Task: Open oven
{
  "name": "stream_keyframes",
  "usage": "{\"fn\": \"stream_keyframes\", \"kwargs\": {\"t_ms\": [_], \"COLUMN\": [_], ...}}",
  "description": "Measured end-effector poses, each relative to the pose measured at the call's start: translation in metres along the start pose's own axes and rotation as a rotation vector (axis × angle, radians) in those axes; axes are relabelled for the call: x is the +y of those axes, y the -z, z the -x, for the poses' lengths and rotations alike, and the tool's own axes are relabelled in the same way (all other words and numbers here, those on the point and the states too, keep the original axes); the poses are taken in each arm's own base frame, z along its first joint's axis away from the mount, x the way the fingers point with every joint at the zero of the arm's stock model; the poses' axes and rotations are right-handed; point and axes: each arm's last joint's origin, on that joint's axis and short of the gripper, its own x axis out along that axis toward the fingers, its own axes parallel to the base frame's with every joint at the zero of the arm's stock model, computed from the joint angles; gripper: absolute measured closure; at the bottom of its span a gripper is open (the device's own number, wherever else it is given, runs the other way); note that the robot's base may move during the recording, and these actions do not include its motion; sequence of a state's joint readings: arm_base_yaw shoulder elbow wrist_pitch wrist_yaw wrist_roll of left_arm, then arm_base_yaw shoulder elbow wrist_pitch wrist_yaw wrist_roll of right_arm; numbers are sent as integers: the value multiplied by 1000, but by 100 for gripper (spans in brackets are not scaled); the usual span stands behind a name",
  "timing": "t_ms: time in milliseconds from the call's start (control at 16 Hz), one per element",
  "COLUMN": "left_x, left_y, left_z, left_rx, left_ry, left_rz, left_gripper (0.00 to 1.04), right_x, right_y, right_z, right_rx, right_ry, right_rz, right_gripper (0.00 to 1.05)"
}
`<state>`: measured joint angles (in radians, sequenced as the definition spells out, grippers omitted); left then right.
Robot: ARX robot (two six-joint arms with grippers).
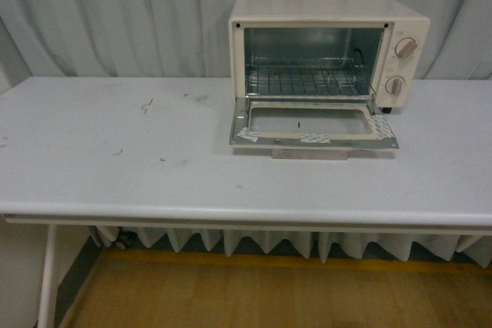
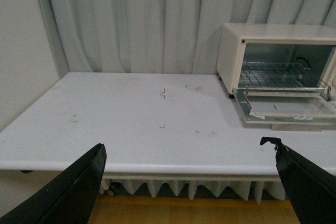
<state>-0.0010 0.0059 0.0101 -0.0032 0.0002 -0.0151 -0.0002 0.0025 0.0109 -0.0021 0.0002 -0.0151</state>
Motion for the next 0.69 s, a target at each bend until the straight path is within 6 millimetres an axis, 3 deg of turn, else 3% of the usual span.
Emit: {"fn": "stream_keyframes", "kwargs": {"t_ms": [689], "left_x": [0], "left_y": [0], "left_z": [0], "left_rx": [0], "left_ry": [0], "left_rz": [0], "left_gripper": [7], "right_x": [0], "right_y": [0], "right_z": [0], "right_rx": [1], "right_ry": [0], "right_rz": [0], "right_gripper": [6]}}
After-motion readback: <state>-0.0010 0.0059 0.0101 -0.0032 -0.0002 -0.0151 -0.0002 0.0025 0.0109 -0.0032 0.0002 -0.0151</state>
